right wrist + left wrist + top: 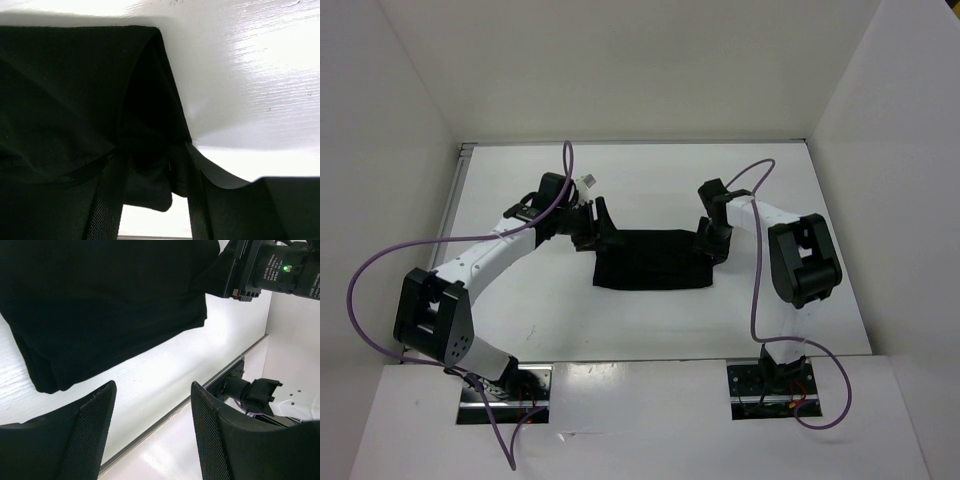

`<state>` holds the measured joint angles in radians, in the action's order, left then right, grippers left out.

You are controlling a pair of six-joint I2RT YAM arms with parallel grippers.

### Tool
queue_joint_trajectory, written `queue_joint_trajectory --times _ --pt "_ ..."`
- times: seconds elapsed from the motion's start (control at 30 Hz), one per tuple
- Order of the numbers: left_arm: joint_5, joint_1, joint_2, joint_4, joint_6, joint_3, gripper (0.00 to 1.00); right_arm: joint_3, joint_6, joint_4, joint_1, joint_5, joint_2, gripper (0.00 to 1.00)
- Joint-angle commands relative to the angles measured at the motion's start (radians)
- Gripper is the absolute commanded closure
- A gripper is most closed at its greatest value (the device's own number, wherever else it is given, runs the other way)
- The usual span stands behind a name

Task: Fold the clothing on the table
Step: Fold the skirt

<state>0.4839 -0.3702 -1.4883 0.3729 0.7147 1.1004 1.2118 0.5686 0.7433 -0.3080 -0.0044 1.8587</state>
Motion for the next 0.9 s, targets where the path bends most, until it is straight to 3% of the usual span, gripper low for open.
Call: queue_joint_trajectory --times 0.0,0.1,0.57,0.63,0.8,0.87 --pt "0.03 0.001 0.013 -0.032 0.02 0.036 0.31 0.044 -0.042 0.013 0.001 0.003 -0.065 0.49" --pt "0.039 0.001 0.002 -0.032 0.02 0.027 0.31 0.068 -0.052 0.05 0.01 0.034 -0.066 0.43" --pt "0.048 0.001 0.011 -0.06 0.038 0.009 0.33 -0.049 -0.062 -0.044 0.023 -0.018 0.037 0.45" --pt "0.058 0.001 0.011 -0.074 0.038 0.0 0.37 -0.06 -0.049 -0.07 0.023 -0.054 0.037 0.5" --pt "0.108 -0.019 -0.097 -0.083 -0.014 0.036 0.54 -0.089 -0.003 -0.16 0.023 -0.129 0.007 0.98" --pt "0.127 -0.032 -0.16 -0.083 -0.047 0.07 0.55 -0.1 -0.003 -0.17 0.023 -0.129 -0.033 1.0"
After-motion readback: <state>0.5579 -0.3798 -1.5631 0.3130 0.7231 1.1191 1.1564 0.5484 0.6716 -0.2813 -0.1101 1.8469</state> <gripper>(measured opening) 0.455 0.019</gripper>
